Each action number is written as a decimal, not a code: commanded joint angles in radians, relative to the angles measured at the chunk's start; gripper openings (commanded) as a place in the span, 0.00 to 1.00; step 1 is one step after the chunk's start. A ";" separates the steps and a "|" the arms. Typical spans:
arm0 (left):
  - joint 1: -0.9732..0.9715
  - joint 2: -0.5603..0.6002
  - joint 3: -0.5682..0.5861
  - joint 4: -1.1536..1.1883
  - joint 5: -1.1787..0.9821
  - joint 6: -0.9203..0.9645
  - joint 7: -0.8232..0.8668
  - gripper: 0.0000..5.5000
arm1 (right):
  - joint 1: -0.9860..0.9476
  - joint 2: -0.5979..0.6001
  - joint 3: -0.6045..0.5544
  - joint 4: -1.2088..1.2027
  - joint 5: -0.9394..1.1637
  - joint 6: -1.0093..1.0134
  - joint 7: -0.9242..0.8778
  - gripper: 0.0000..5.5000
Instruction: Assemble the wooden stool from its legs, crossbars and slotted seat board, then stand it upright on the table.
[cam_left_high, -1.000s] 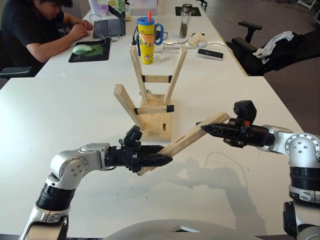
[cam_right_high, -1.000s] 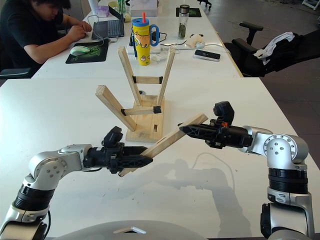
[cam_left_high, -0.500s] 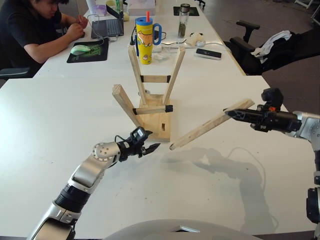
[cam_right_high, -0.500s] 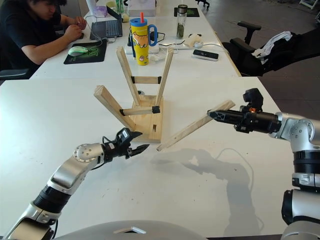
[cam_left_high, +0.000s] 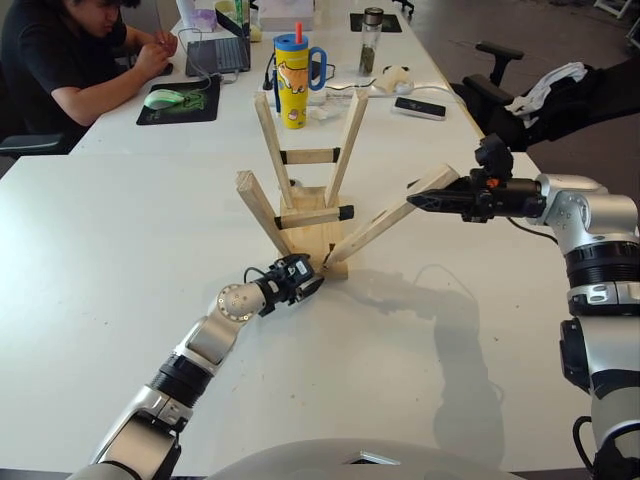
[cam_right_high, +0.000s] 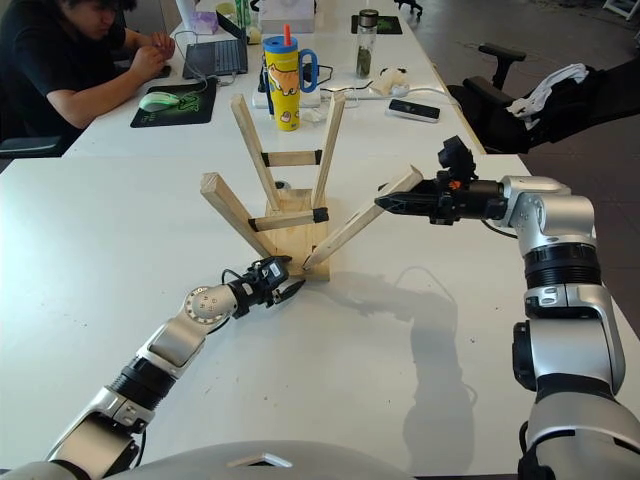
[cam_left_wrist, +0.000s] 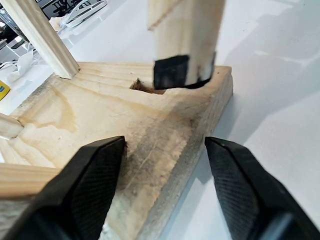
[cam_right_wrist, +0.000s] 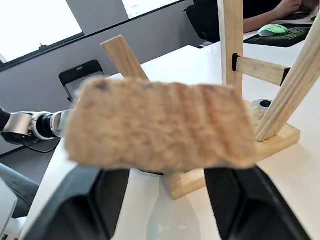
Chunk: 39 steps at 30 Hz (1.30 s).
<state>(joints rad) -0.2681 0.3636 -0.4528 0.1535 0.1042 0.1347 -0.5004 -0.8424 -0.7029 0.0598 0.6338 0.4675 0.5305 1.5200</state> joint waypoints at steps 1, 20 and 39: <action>0.065 0.036 -0.032 0.055 0.036 0.044 -0.065 0.54 | -0.092 0.021 0.036 0.074 -0.079 -0.086 0.035 0.37; 0.059 0.046 -0.041 0.087 0.068 0.001 -0.120 0.54 | -0.354 0.100 0.371 0.318 -0.270 -0.439 0.094 0.38; 0.059 0.049 -0.051 0.112 0.070 -0.024 -0.137 0.54 | -0.444 0.197 0.472 0.411 -0.190 -0.475 0.087 0.37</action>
<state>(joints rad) -0.2761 0.4102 -0.4452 0.1905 0.1443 0.0563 -0.5606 -1.3012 -0.5895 0.5440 1.0086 0.3265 0.0645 1.6108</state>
